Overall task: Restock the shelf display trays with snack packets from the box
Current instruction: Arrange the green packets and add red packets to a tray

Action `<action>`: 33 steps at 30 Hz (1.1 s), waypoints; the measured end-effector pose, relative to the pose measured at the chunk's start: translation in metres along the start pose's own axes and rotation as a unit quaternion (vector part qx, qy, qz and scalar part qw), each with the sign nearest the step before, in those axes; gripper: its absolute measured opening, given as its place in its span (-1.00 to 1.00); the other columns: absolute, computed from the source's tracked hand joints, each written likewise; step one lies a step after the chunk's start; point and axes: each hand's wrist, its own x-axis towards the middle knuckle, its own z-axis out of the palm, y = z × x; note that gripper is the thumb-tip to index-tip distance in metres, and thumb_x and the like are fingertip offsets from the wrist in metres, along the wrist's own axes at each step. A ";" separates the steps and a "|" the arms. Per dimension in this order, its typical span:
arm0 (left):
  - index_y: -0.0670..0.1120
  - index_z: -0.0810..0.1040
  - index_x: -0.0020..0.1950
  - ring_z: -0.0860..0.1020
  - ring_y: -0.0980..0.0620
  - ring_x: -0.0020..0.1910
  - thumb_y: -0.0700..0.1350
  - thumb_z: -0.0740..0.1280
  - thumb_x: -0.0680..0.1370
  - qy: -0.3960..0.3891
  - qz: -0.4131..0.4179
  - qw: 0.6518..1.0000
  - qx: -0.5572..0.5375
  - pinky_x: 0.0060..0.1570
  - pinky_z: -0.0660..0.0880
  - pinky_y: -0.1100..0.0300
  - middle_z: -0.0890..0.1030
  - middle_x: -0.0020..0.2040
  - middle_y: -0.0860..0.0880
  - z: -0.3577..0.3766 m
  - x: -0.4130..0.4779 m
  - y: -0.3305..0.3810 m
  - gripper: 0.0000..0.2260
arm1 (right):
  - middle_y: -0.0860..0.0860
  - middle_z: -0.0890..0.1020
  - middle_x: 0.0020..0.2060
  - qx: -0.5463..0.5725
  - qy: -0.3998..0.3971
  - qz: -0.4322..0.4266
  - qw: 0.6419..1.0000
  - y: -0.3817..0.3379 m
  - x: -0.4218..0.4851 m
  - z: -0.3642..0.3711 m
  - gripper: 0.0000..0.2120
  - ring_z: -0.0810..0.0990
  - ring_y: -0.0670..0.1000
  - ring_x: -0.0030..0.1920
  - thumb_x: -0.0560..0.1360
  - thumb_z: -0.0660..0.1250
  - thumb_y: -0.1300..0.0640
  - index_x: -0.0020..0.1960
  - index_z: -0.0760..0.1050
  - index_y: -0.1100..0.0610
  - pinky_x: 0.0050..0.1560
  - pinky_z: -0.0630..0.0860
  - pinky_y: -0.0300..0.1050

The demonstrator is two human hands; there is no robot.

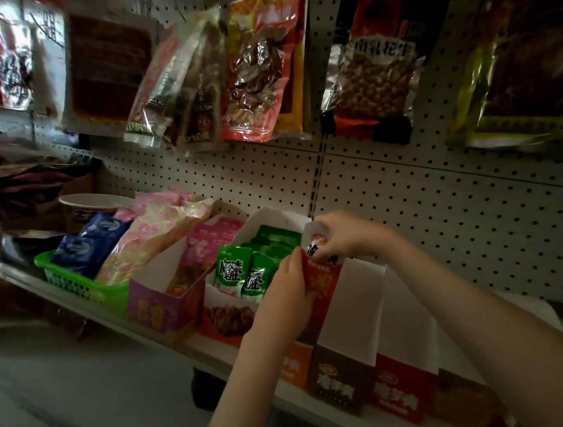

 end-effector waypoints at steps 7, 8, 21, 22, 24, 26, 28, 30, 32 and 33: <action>-0.10 0.50 0.30 0.45 0.01 0.20 -0.22 0.19 0.59 -0.011 0.061 0.992 0.109 0.19 0.41 0.20 0.52 0.20 -0.03 0.005 -0.004 -0.013 -0.71 | -0.04 0.48 -0.11 -0.056 0.014 0.012 0.998 0.009 0.015 0.036 -0.74 0.48 -0.07 -0.16 0.44 0.42 0.12 0.05 0.38 0.09 -0.25 0.43 -0.22; -0.09 0.55 0.25 0.47 -0.02 0.19 -0.22 0.20 0.58 -0.044 0.080 0.986 0.143 0.23 0.43 0.12 0.57 0.16 -0.05 0.007 -0.003 -0.015 -0.72 | -0.04 0.47 -0.12 -0.083 0.014 0.013 0.996 0.010 0.016 0.039 -0.72 0.49 -0.04 -0.13 0.44 0.41 0.11 0.02 0.34 0.07 -0.10 0.47 -0.14; -0.01 0.60 0.18 0.36 -0.03 0.37 -0.10 0.15 0.59 -0.077 0.109 0.950 0.283 0.25 0.20 0.15 0.62 0.15 0.03 0.029 0.001 -0.028 -0.72 | 0.08 0.39 0.26 -0.210 0.062 0.102 0.970 0.025 0.031 0.057 -0.45 0.33 0.11 0.32 0.41 0.35 0.13 0.34 0.24 0.15 0.36 0.19 0.13; -0.02 0.59 0.16 0.35 -0.04 0.38 -0.12 0.17 0.57 -0.065 0.112 0.953 0.275 0.24 0.23 0.13 0.63 0.14 0.02 0.029 0.002 -0.028 -0.74 | 0.09 0.34 0.30 -0.207 0.059 0.108 0.970 0.026 0.032 0.057 -0.41 0.28 0.12 0.35 0.41 0.36 0.11 0.37 0.22 0.13 0.37 0.18 0.14; -0.04 0.57 0.16 0.38 -0.06 0.36 -0.17 0.20 0.54 -0.052 0.111 0.960 0.251 0.20 0.29 0.11 0.62 0.14 0.00 0.026 0.002 -0.025 -0.75 | 0.09 0.32 0.31 -0.175 0.049 0.112 0.977 0.030 0.034 0.056 -0.38 0.27 0.14 0.36 0.40 0.37 0.05 0.38 0.20 0.10 0.36 0.20 0.14; -0.04 0.56 0.21 0.47 -0.05 0.24 -0.21 0.22 0.52 -0.044 0.109 0.970 0.214 0.13 0.33 0.13 0.59 0.16 0.01 0.021 0.003 -0.022 -0.71 | 0.06 0.44 0.19 -0.104 0.026 0.113 0.988 0.034 0.035 0.054 -0.42 0.42 0.12 0.25 0.39 0.39 -0.02 0.33 0.27 0.10 0.25 0.33 0.10; -0.03 0.56 0.24 0.52 -0.05 0.13 -0.22 0.20 0.55 -0.028 0.106 0.982 0.153 0.08 0.38 0.13 0.60 0.14 -0.01 0.016 0.002 -0.017 -0.69 | 0.04 0.52 0.05 -0.040 -0.005 0.114 0.993 0.035 0.035 0.051 -0.47 0.53 0.09 0.08 0.39 0.39 -0.04 0.26 0.31 0.11 0.13 0.44 0.09; -0.05 0.57 0.24 0.56 0.01 -0.01 -0.22 0.17 0.60 -0.007 0.083 0.995 0.053 -0.03 0.47 0.18 0.63 0.03 -0.01 0.009 -0.001 -0.013 -0.71 | 0.05 0.53 0.06 -0.031 -0.010 0.112 0.993 0.034 0.034 0.050 -0.48 0.54 0.09 0.07 0.38 0.40 -0.07 0.24 0.33 0.10 0.18 0.46 0.14; -0.07 0.58 0.22 0.52 0.08 -0.27 -0.21 0.16 0.63 0.018 0.044 0.998 -0.035 -0.30 0.43 0.28 0.61 -0.16 0.01 0.003 -0.004 -0.011 -0.74 | 0.04 0.49 0.19 -0.049 0.006 0.109 0.993 0.031 0.033 0.048 -0.42 0.50 0.09 0.16 0.38 0.41 -0.12 0.29 0.32 0.07 0.26 0.39 0.20; -0.08 0.58 0.20 0.49 0.04 -0.35 -0.21 0.17 0.63 0.038 0.033 0.997 -0.064 -0.38 0.39 0.26 0.59 -0.22 0.00 0.000 -0.005 -0.011 -0.76 | 0.03 0.45 0.25 -0.064 0.020 0.107 0.992 0.029 0.033 0.047 -0.38 0.45 0.10 0.23 0.38 0.41 -0.15 0.34 0.30 0.06 0.30 0.34 0.21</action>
